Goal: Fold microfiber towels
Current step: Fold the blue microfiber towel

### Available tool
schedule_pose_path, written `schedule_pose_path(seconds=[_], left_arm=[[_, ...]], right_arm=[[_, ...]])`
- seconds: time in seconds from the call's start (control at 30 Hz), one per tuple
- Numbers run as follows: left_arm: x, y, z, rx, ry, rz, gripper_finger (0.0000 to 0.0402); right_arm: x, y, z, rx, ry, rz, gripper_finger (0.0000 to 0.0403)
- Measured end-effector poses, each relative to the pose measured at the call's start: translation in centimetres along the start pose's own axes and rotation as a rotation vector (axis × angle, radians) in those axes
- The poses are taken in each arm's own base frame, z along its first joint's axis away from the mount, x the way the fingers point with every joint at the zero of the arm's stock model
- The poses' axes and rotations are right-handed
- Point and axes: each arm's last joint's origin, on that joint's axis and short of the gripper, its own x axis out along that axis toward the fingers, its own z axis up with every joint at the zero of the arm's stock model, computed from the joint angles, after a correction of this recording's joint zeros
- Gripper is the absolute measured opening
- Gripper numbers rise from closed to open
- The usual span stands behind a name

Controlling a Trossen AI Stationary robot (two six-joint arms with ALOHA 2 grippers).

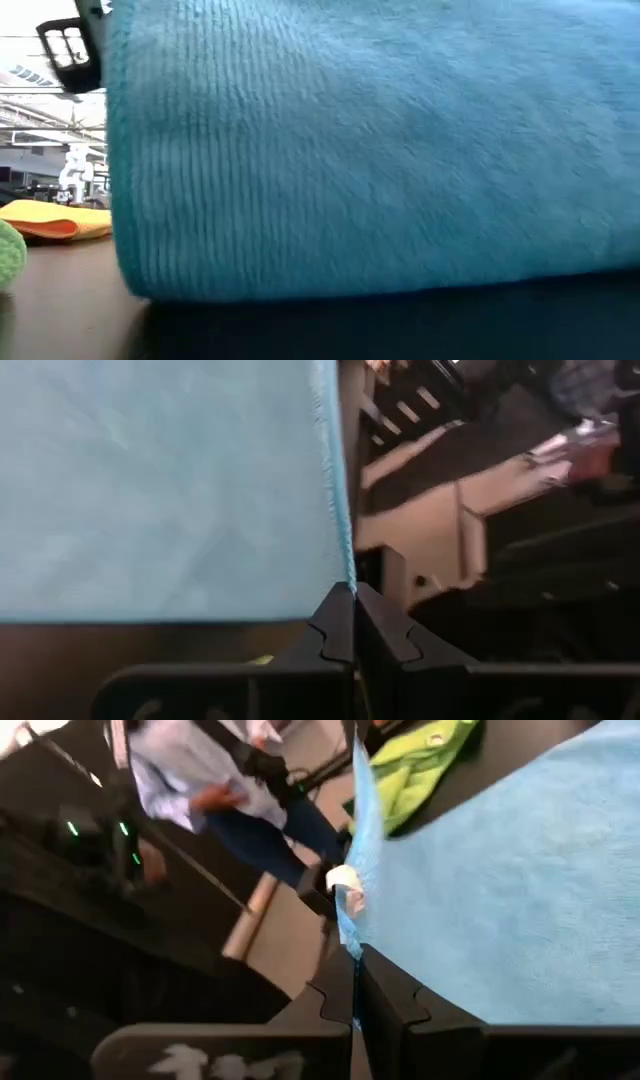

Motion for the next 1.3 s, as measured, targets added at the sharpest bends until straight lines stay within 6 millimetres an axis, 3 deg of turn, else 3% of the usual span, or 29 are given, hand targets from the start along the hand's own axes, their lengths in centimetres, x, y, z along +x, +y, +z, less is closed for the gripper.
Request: schedule_pose_path(seconds=[0.13,0.23,0.47,0.6,0.97,1.3], left_arm=[[0.8,0.2,-0.8,-0.03,0.033,0.007,0.0001],[0.0,1.0,-0.2,-0.035,0.052,0.09,0.0001],[-3.2,3.7,2.3,0.005,0.097,0.341,0.0001],[-3.8,6.2,3.9,0.006,0.156,0.452,0.0001],[-4.5,10.3,7.9,0.081,0.165,0.515,0.0001],[-5.0,11.9,9.2,0.074,0.245,0.462,0.0001]], right_arm=[[0.4,0.6,0.1,0.059,-0.036,-0.03,0.0],[0.7,-0.2,0.8,0.097,-0.097,-0.1,0.0],[1.0,-3.4,2.6,0.108,-0.177,-0.328,0.0],[1.0,-5.4,3.7,0.126,-0.213,-0.46,0.0],[0.5,-8.2,5.2,0.193,-0.245,-0.599,0.0],[0.2,-9.5,6.0,0.218,-0.25,-0.637,0.0]])
